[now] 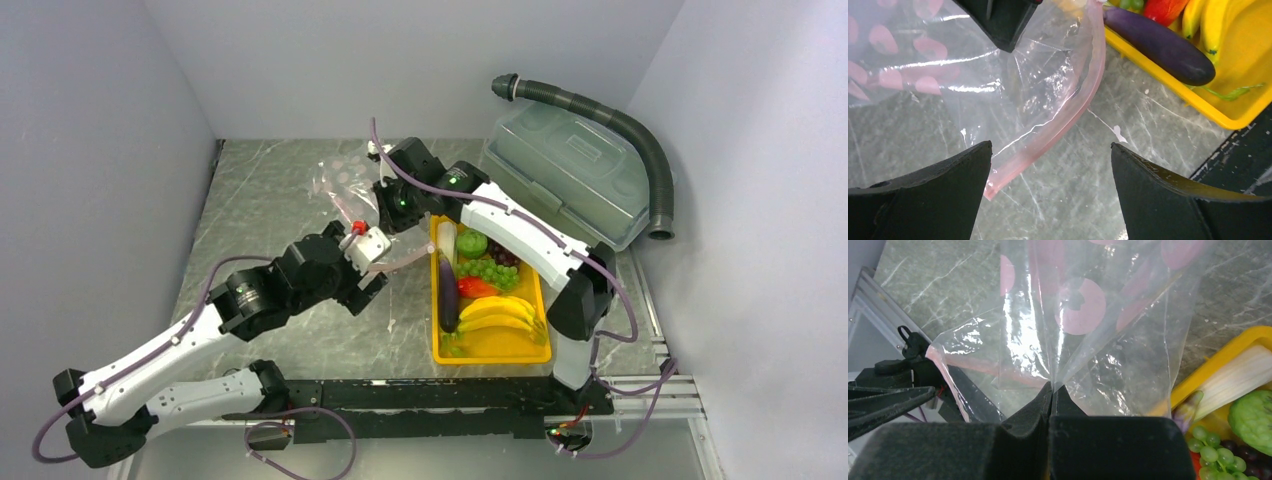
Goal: Place the food in the zip-top bag and seal the zipper
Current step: Open the zipper of the food storage bag at the center of the board.
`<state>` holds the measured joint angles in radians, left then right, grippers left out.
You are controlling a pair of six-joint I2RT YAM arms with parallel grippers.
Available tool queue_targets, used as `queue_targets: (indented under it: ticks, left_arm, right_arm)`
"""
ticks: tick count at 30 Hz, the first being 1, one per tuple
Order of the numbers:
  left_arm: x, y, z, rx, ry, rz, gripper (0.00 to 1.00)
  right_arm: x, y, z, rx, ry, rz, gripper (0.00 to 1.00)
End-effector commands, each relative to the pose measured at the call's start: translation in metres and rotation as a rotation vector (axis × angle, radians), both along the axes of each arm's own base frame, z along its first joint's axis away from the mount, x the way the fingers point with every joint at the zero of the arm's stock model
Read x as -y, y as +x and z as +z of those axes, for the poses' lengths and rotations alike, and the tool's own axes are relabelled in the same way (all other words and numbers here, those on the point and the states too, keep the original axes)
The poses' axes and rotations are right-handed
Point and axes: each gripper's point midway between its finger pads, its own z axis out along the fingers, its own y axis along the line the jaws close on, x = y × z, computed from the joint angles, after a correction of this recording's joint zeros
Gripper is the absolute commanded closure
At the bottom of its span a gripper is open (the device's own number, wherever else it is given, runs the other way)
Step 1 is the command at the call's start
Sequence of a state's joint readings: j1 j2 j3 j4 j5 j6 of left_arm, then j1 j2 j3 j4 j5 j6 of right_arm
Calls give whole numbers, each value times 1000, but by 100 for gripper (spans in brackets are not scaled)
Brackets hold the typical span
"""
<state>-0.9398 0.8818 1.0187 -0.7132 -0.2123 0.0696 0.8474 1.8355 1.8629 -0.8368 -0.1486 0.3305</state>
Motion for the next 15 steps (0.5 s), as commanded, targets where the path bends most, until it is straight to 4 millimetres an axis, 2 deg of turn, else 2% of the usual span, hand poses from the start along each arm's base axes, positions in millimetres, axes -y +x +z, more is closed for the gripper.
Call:
queue_targets:
  ticks: [1, 15]
  left_arm:
    - [4, 18, 25, 173, 43, 3, 6]
    - [16, 17, 14, 294, 214, -66, 6]
  right_arm:
    - [-6, -4, 10, -53, 41, 45, 100]
    - [-17, -11, 12, -159, 121, 120, 100]
